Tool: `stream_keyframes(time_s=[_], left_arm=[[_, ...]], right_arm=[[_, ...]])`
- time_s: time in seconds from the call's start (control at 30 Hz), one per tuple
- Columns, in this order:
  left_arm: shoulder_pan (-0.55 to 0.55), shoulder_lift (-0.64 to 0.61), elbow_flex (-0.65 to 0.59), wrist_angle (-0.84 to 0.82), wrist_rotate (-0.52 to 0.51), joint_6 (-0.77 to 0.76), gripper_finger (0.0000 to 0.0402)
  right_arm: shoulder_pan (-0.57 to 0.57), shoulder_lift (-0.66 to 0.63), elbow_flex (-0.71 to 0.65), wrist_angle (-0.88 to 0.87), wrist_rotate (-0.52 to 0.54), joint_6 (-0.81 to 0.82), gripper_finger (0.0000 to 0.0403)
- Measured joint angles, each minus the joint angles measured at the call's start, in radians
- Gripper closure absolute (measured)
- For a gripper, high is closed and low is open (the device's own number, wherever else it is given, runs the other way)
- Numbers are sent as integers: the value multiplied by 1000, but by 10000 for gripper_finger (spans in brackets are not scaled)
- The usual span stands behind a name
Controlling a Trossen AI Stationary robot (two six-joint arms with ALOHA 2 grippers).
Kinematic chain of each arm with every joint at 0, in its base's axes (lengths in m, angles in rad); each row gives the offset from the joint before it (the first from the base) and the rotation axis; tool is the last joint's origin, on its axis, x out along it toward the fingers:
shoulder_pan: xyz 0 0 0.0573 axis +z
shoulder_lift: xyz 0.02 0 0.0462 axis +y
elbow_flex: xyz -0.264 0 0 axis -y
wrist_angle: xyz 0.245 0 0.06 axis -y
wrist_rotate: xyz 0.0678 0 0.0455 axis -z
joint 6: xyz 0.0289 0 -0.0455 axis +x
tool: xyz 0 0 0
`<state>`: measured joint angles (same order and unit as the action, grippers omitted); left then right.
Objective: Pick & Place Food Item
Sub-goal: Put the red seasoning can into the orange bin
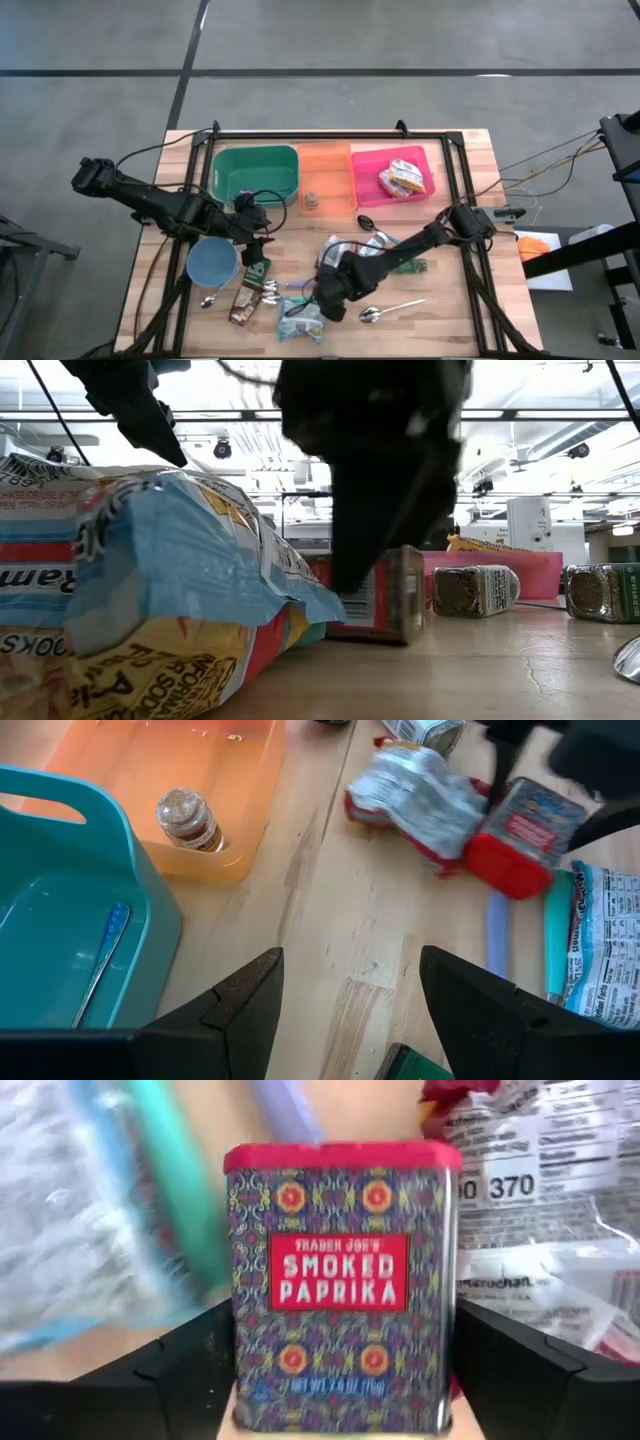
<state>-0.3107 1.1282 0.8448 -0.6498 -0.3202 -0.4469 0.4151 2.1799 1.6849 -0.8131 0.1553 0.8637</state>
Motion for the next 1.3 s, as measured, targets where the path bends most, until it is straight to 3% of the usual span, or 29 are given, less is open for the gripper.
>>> stream_keyframes(time_s=[0.23, 0.6, 1.3], left_arm=[[-2, 0, 0, 0, 8, 1, 166], [-3, 0, 0, -3, 8, 0, 166], [-3, 0, 0, -4, 26, -4, 166]], right_arm=[[-13, 0, 2, 28, 4, -11, 46], [25, 0, 71, 34, -1, -1, 44], [39, 20, 65, 4, 4, -8, 44]])
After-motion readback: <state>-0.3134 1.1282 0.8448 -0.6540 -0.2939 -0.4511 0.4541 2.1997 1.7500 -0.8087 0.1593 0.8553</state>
